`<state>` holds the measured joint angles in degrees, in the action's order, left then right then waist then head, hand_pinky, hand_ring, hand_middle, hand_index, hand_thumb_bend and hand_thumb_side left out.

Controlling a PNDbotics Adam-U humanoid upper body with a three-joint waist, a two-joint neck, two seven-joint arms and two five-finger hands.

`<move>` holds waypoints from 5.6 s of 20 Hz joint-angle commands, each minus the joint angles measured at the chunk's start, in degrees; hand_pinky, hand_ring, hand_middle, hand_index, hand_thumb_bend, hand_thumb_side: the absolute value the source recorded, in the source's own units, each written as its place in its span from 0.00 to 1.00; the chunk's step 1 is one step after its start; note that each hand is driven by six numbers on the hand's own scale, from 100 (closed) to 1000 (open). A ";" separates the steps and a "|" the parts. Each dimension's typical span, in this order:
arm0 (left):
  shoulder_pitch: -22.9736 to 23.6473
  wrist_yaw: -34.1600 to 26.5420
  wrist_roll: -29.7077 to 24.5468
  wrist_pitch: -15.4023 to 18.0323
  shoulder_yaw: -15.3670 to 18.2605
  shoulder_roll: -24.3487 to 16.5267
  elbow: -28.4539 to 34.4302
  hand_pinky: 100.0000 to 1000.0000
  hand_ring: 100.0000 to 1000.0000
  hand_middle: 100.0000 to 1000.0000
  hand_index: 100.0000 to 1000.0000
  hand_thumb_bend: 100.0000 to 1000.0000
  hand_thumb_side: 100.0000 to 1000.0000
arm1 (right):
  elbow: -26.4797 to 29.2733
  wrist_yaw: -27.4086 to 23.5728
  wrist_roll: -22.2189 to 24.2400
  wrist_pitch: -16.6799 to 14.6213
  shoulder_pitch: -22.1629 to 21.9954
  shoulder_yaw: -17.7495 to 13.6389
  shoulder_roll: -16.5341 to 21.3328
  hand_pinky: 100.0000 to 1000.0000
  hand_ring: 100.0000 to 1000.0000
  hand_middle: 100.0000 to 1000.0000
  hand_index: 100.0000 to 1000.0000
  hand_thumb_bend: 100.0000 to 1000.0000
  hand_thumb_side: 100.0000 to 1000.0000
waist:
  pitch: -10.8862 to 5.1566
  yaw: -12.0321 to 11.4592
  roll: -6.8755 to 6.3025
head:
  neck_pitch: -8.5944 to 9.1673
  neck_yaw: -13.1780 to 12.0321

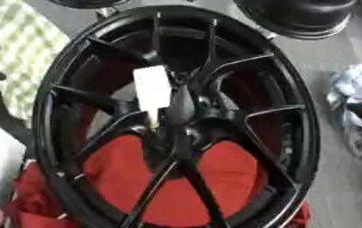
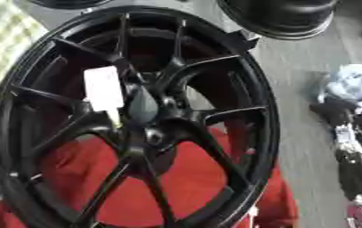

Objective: Pull the pin out of the wheel hub.

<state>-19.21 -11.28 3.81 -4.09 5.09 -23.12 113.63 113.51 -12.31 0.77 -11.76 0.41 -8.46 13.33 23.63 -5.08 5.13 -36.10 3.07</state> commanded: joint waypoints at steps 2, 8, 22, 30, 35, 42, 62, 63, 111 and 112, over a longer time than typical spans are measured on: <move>-0.55 0.25 -0.22 0.00 -0.14 -0.82 0.96 0.45 0.69 0.57 0.73 0.00 0.72 | 1.09 0.33 -0.02 0.39 0.23 -0.23 0.34 0.97 0.76 0.60 0.72 0.00 0.49 | -1.18 0.00 -0.31 | 0.90 -0.15; -1.22 0.48 -0.90 0.27 -0.79 -1.94 0.96 0.45 0.69 0.57 0.73 0.00 0.70 | 1.09 0.31 0.01 0.54 0.09 -0.22 0.37 0.97 0.76 0.60 0.72 0.00 0.49 | -1.35 0.14 -0.43 | 0.65 0.21; -4.63 7.11 -7.73 6.49 -8.67 -18.49 0.96 0.48 0.70 0.58 0.74 0.00 0.59 | 1.09 1.99 -0.35 0.73 -2.07 -0.19 1.31 0.97 0.76 0.60 0.72 0.00 0.49 | -2.47 -0.05 -2.44 | -0.11 0.72; -9.50 13.75 -13.64 9.98 -15.21 -29.84 0.96 0.56 0.71 0.61 0.74 0.00 0.54 | 1.09 3.44 0.19 0.22 -3.17 0.63 1.77 0.97 0.76 0.60 0.72 0.00 0.48 | -2.68 0.74 -2.87 | -0.14 1.15; -13.54 18.30 -18.22 9.20 -18.71 -37.32 0.96 0.62 0.72 0.63 0.75 0.00 0.48 | 1.09 4.14 0.68 0.15 -3.79 1.19 1.76 0.97 0.76 0.60 0.72 0.00 0.48 | -2.87 1.18 -2.76 | -0.18 1.09; -19.75 18.16 -24.62 7.20 -22.09 -45.82 0.96 0.66 0.74 0.66 0.77 0.00 0.47 | 1.09 4.77 1.29 0.30 -4.43 1.90 1.94 0.97 0.76 0.60 0.72 0.00 0.48 | -3.30 1.53 -2.71 | -0.30 0.61; -45.72 14.89 -46.02 -22.39 -36.82 -32.35 0.96 0.76 0.86 0.77 0.89 0.17 0.73 | 1.09 4.87 0.28 3.32 -4.62 1.55 2.47 0.97 0.75 0.59 0.71 0.00 0.50 | -4.13 0.00 -4.59 | -1.48 1.86; -46.21 15.74 -47.07 -22.93 -37.16 -31.85 0.96 0.77 0.86 0.77 0.89 0.21 0.72 | 1.09 4.80 0.20 3.52 -4.55 1.51 2.43 0.97 0.75 0.59 0.71 0.00 0.50 | -4.10 0.02 -4.65 | -1.57 1.84; -46.52 32.05 -55.78 -24.68 -41.18 -24.57 -10.80 0.71 0.69 0.57 0.73 0.12 0.60 | 1.09 5.41 -1.78 7.61 -2.14 1.76 -0.50 0.97 0.75 0.58 0.71 0.00 0.56 | -1.51 1.39 -4.39 | -2.43 -1.96; -46.54 31.79 -55.78 -24.85 -41.08 -24.61 -10.59 0.70 0.68 0.56 0.72 0.11 0.60 | 1.09 5.45 -1.83 7.70 -2.18 1.74 -0.55 0.97 0.75 0.58 0.71 0.00 0.56 | -1.54 1.39 -4.39 | -2.43 -1.97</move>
<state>-64.98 20.52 -47.13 -23.58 -36.92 -46.77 102.70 113.51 -7.15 -0.92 -4.13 -1.80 -6.66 12.36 23.17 -3.63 0.82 -38.32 1.16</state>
